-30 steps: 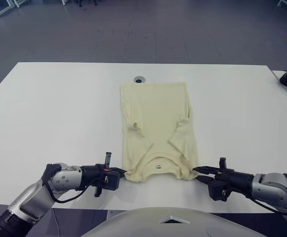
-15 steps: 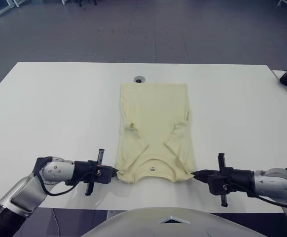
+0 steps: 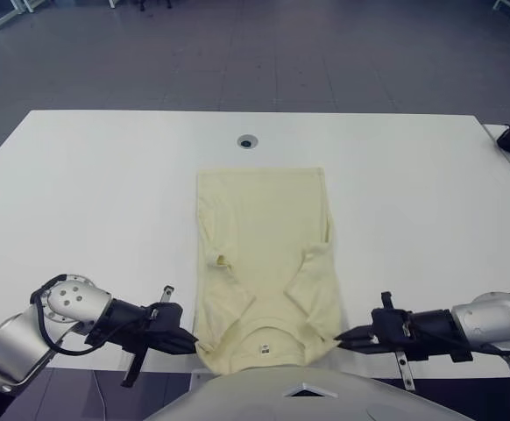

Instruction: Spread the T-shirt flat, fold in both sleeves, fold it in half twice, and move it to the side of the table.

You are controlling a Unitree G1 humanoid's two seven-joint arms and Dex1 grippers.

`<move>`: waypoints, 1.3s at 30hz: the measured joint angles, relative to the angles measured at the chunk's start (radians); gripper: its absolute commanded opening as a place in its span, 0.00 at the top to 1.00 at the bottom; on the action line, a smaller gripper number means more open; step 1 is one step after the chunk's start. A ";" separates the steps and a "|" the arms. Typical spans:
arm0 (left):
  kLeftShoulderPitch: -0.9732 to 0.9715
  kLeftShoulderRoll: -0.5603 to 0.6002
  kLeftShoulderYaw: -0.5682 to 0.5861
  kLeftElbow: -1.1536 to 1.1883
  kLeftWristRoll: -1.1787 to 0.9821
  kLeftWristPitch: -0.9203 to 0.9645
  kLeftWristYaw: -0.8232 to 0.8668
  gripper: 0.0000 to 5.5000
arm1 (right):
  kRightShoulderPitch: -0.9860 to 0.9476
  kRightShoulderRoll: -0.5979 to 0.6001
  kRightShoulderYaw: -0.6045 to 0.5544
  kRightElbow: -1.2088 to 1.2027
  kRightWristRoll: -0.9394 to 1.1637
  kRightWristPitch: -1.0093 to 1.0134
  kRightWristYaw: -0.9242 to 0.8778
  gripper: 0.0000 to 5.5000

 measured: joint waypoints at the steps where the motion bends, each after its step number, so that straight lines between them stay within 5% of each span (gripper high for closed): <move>1: -0.028 -0.005 0.013 0.015 -0.020 0.017 -0.005 1.00 | -0.030 0.009 -0.001 0.028 0.020 0.008 0.006 1.00; 9: -0.344 -0.083 0.051 0.230 -0.072 0.093 -0.022 1.00 | -0.433 0.081 0.035 0.295 0.041 0.032 0.058 1.00; 18: -0.747 -0.303 -0.042 0.577 0.028 0.114 0.003 1.00 | -0.914 0.343 0.191 0.742 -0.135 -0.012 0.018 1.00; 39: -1.157 -0.566 -0.048 1.399 0.300 -0.177 0.102 1.00 | -1.315 0.602 0.178 1.690 -0.417 -0.414 -0.147 1.00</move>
